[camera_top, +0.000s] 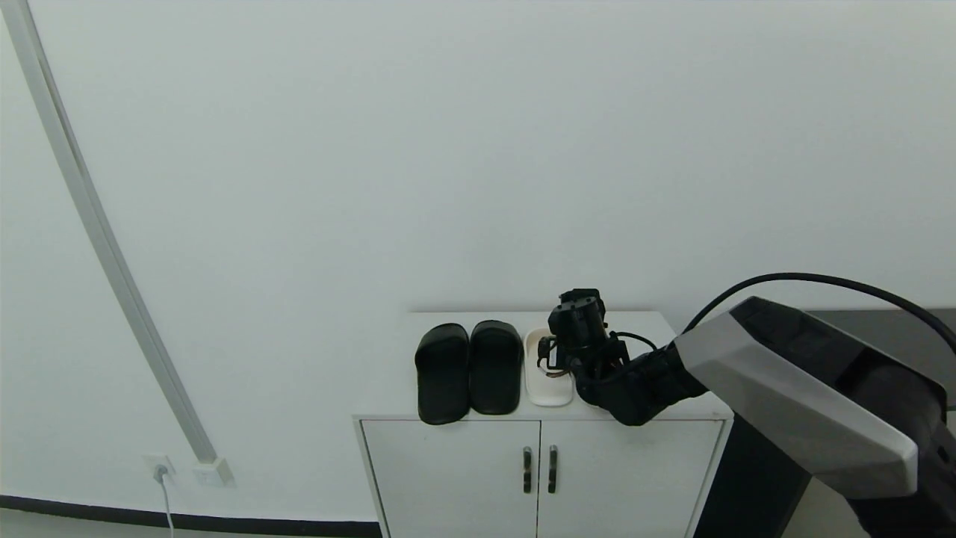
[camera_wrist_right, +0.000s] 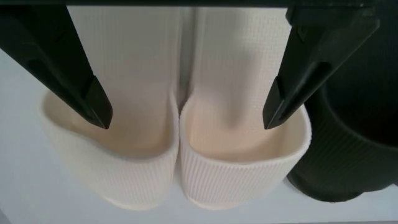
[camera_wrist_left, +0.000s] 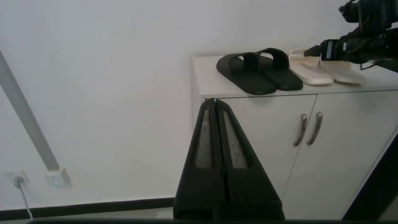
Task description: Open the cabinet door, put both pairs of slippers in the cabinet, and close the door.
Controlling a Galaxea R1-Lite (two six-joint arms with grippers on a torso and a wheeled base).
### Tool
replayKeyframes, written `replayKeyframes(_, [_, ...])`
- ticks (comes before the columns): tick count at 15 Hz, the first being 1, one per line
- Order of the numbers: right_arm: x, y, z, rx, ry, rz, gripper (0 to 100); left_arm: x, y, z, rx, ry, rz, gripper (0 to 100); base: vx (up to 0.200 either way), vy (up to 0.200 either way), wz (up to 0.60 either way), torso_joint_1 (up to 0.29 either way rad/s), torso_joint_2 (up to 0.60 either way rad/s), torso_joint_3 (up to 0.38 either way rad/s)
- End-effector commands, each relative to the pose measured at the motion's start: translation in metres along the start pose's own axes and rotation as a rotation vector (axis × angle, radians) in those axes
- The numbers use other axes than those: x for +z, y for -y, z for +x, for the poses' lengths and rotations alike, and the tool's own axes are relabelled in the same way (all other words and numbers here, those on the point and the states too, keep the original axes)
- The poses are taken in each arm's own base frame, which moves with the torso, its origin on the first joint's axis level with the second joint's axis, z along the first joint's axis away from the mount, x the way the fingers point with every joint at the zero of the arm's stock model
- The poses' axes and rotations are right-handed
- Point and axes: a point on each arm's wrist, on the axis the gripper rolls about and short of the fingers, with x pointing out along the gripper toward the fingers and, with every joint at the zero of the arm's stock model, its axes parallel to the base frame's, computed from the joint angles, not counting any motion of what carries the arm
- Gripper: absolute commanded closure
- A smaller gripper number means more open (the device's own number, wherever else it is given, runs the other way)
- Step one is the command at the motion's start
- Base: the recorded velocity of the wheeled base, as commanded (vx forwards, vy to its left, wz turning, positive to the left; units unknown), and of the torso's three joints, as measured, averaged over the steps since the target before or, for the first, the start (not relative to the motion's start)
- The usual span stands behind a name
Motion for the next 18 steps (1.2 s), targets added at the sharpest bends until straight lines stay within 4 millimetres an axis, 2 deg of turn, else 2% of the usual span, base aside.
replayKeyframes(1, [-0.002,-0.002,0.014,-0.014,-0.015,0.015,0,0.0,0.0,0.0,0.0,0.0,-0.001,100,0.0,0.0,0.0,0.0,0.0,0.0])
replayKeyframes(5, [0.0,0.005,0.028,-0.034,-0.033,0.034,0,0.0,0.0,0.0,0.002,0.001,-0.001,100,0.0,0.0,0.0,0.0,0.0,0.0])
replayKeyframes(13, [-0.004,0.004,0.058,-0.06,-0.037,0.029,0,0.0,0.0,0.0,0.002,0.001,-0.001,100,0.0,0.0,0.0,0.0,0.0,0.0])
replayKeyframes(14, [-0.007,0.004,0.061,-0.064,-0.035,0.03,100,0.0,0.0,0.0,0.002,0.001,-0.002,100,0.0,0.0,0.0,0.0,0.0,0.0])
replayKeyframes(18, [-0.006,0.004,0.062,-0.067,-0.033,0.021,100,0.0,0.0,0.0,0.002,0.0,-0.001,100,0.0,0.0,0.0,0.0,0.0,0.0])
